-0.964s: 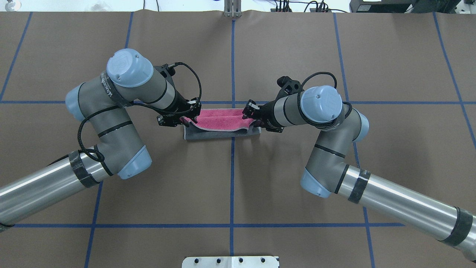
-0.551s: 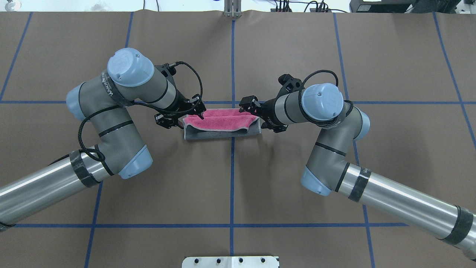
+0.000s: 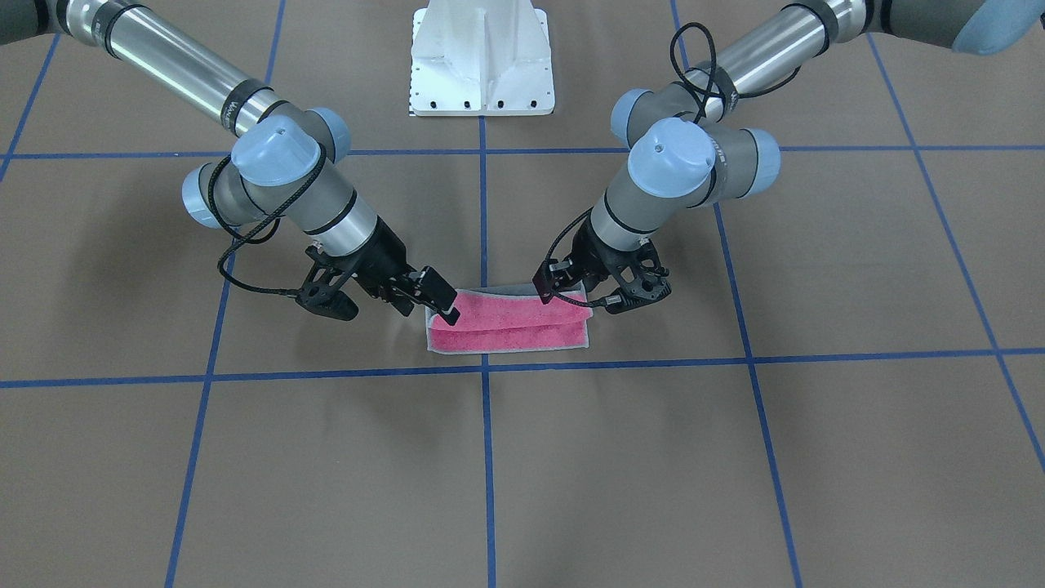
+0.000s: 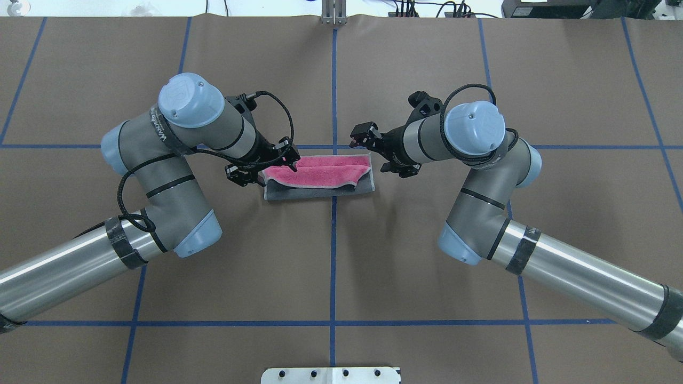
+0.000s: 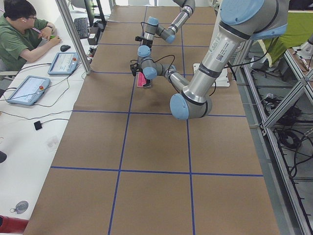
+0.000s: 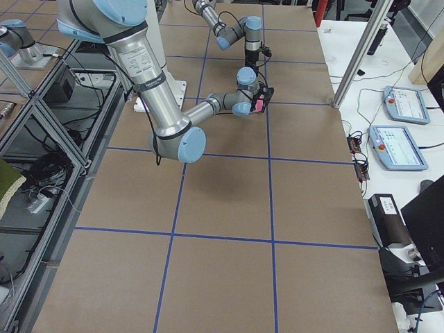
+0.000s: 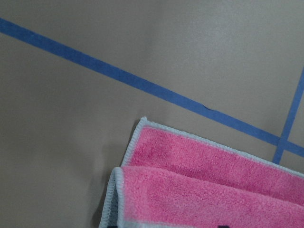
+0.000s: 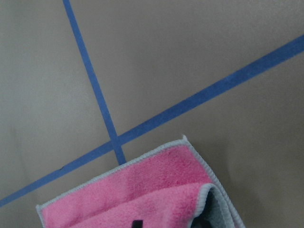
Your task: Fold towel twice with both arms
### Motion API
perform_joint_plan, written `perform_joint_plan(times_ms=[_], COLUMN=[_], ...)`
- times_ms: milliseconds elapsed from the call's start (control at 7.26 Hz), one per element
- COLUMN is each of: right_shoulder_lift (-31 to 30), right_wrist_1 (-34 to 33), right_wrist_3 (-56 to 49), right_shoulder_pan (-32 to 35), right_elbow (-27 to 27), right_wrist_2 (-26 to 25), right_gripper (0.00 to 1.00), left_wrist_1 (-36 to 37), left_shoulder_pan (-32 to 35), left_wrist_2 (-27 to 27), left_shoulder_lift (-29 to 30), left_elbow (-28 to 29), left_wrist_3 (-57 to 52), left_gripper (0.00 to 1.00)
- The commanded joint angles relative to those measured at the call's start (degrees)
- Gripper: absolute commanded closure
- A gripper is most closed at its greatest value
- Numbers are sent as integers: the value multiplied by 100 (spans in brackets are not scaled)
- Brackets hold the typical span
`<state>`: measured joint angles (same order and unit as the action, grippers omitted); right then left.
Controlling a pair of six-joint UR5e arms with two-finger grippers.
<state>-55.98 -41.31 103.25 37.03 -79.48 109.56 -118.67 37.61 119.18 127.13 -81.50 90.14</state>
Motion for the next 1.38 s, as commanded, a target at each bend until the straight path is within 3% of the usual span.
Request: perform_joint_plan(times_ms=[0,689,1239], right_shoulder_lift=[-10,-98,-238], right_wrist_1=[-9,-44,8], right_wrist_3=[-15,-42,-42], right_shoulder_pan=[417,945,1060], right_elbow=[-15,-58,-111], right_wrist_2=[565,1391,1481], right_gripper=[1,1,1], left_wrist_1=[-349,-358,-350], left_shoulder_pan=[-17,-139,-184], left_wrist_2=[0,-17,-158], left_shoulder_lift=[23,285,532], left_elbow=[230,431,626], left_wrist_3=[39,223,232], left_gripper=[0,0,0])
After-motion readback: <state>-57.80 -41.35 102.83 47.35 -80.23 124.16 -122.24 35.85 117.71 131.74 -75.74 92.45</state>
